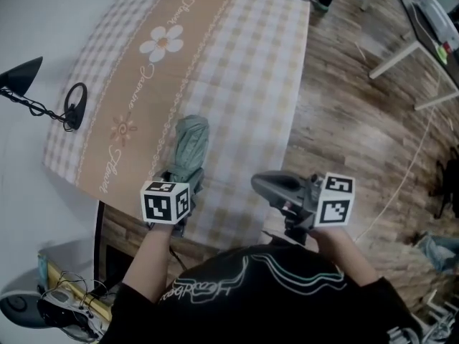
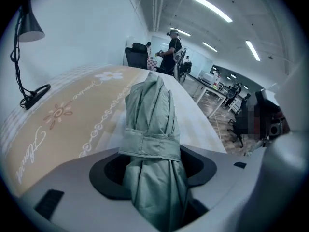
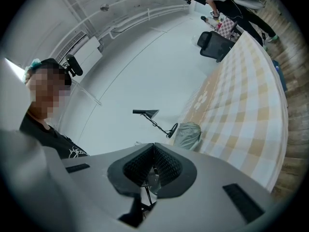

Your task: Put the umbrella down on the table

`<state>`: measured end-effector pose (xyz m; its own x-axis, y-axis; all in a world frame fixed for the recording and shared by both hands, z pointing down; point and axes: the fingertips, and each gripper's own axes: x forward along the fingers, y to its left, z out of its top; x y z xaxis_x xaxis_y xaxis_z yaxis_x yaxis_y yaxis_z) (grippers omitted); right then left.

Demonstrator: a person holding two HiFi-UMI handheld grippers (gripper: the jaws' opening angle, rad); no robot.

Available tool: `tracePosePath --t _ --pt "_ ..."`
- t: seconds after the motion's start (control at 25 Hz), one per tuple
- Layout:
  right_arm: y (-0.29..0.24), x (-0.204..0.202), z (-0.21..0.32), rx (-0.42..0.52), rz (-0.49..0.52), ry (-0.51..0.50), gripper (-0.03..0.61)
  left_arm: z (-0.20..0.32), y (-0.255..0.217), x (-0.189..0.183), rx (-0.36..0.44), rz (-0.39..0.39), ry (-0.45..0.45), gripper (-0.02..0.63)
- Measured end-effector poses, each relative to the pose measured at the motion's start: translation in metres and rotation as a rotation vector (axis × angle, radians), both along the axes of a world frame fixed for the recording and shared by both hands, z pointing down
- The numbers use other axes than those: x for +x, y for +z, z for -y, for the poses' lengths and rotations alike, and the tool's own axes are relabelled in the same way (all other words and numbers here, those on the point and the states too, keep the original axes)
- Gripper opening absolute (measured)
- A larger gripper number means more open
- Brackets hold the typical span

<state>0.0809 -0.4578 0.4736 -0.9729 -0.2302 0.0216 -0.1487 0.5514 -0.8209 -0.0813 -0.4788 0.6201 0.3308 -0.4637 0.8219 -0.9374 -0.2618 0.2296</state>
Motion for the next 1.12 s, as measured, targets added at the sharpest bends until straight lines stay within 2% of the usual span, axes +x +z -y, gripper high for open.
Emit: tracePosePath --t 0.16,0.44,0.84,1.0,1.12 --pt "0.006 0.000 0.003 -0.014 -0.002 -0.012 0.014 -0.001 0.018 -0.003 -0.026 0.084 0.013 0.268" --pt "0.014 -0.009 0.004 -0.036 0.014 -0.041 0.014 -0.004 0.029 -0.005 -0.042 0.178 0.032 0.276" --pt "0.024 -0.020 -0.005 -0.058 0.004 -0.078 0.014 -0.004 0.030 0.000 -0.018 0.139 0.055 0.284" --pt "0.026 -0.018 -0.015 -0.064 -0.018 -0.054 0.014 -0.007 0.024 0.000 -0.005 0.084 0.052 0.303" --pt "0.024 -0.017 -0.030 -0.067 -0.026 -0.034 0.014 -0.013 0.013 -0.005 0.025 0.074 0.058 0.307"
